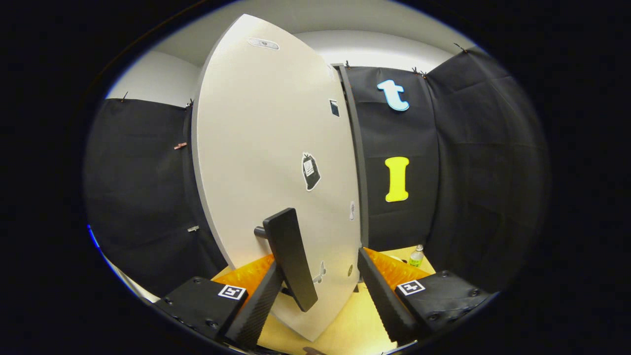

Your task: Open the shoe cabinet door, grab the shoes and put them into the shoe cabinet, then close the shoe cabinet door.

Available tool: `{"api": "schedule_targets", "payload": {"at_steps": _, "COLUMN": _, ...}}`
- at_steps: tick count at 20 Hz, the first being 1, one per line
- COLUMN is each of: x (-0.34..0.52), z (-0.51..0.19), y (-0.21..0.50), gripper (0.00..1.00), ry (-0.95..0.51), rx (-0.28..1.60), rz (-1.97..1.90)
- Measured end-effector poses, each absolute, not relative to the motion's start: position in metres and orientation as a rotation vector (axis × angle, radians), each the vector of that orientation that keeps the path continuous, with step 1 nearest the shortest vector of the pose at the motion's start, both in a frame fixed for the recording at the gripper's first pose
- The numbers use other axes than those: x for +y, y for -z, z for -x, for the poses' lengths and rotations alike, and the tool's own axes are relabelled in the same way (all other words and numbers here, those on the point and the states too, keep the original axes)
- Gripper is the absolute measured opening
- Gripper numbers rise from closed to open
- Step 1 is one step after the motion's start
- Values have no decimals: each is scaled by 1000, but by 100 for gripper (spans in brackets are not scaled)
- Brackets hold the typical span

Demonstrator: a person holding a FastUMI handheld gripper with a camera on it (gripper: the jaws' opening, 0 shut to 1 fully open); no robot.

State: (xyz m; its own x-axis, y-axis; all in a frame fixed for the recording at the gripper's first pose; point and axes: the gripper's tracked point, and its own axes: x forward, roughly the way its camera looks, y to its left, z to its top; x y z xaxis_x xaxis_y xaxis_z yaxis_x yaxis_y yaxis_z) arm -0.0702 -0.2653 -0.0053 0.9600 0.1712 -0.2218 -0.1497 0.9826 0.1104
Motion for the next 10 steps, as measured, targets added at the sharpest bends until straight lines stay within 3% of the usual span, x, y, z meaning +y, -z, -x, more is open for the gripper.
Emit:
{"api": "schedule_targets", "payload": {"at_steps": 4, "x": -262, "z": 69, "y": 5, "gripper": 96, "ry": -176, "rx": 223, "rz": -65}}
{"api": "schedule_targets", "payload": {"at_steps": 10, "x": -263, "z": 68, "y": 4, "gripper": 96, "ry": -70, "rx": 197, "rz": 1}}
